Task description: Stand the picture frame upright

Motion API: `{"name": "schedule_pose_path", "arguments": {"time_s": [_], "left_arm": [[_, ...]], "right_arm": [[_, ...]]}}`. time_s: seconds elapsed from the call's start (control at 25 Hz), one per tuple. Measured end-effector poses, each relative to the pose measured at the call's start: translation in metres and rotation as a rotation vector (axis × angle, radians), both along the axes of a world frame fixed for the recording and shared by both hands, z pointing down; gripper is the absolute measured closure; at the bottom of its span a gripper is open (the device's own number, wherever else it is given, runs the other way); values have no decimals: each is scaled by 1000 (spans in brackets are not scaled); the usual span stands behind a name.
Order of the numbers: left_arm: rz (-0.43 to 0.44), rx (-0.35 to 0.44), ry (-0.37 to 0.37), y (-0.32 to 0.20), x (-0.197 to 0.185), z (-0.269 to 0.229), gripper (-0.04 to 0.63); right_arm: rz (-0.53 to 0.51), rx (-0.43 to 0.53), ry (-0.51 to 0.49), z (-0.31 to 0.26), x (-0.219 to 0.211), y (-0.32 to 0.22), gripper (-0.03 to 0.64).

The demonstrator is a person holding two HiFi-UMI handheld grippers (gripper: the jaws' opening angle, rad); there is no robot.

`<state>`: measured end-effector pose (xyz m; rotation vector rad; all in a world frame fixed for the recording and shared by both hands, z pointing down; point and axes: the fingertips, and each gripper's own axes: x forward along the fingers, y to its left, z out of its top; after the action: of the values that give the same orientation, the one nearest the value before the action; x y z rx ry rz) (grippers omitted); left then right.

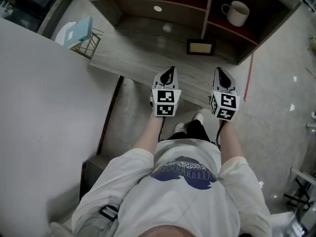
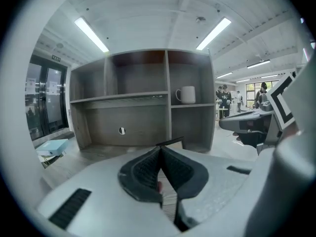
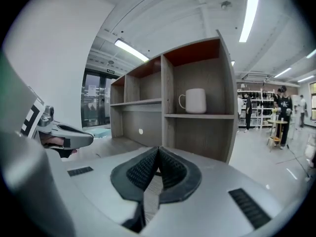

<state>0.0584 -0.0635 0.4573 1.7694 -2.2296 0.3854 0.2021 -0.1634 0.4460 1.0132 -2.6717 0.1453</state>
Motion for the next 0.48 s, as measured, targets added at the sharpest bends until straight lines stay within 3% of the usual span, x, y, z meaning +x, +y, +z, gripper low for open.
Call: {"name": "schedule_pose_path", "arguments": {"time_s": [0.16,0.48], "left_arm": [[24,88,-40,14,3,-20,589],[37,249,-113,16,17,-66,589]], "right_arm": [[38,70,-32,-23,5,14,618],[17,208,-92,-67,12,32,618]]}}
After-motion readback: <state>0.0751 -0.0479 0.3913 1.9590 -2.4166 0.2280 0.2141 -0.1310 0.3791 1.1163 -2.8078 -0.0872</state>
